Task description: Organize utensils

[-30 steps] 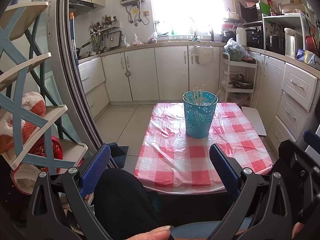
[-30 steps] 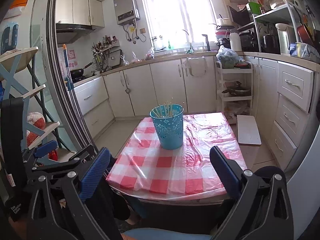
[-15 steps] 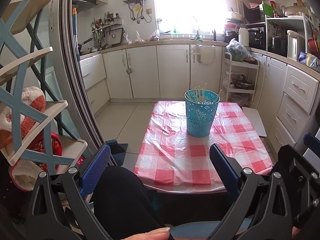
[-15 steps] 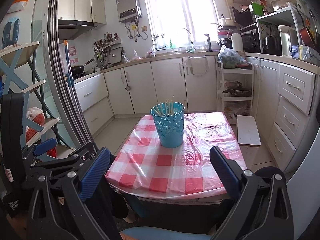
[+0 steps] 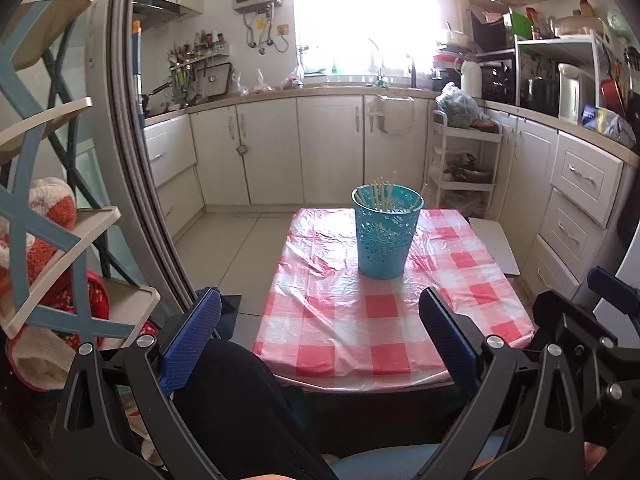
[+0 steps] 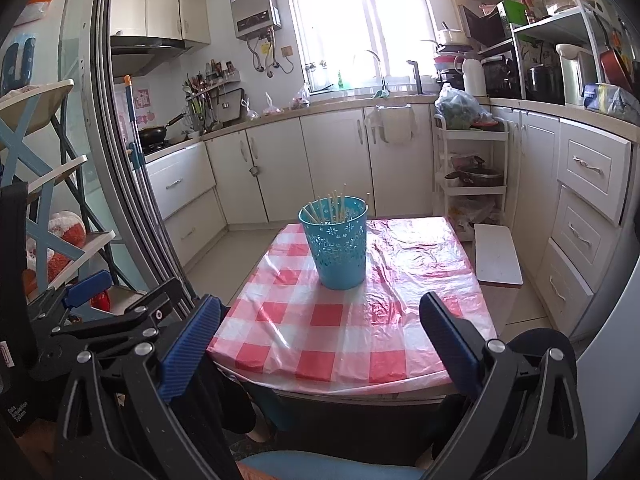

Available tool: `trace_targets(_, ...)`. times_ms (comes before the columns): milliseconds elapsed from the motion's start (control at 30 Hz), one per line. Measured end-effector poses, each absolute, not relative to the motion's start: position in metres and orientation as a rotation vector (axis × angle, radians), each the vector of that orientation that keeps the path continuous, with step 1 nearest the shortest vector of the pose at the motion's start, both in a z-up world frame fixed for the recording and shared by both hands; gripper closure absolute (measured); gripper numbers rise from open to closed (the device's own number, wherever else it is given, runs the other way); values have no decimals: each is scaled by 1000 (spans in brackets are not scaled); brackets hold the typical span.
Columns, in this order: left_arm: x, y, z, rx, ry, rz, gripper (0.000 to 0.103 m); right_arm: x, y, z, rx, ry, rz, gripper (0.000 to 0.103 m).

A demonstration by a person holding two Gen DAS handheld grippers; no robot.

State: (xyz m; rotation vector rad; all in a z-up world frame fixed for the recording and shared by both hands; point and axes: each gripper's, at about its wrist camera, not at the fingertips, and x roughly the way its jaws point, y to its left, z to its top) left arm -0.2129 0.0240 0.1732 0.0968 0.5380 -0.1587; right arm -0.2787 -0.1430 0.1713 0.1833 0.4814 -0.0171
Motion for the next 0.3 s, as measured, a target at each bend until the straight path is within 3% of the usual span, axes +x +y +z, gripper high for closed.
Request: trace_targets(300,-162,5,137,148,678,-184,8,-226,-170,146,157,557,-74,7)
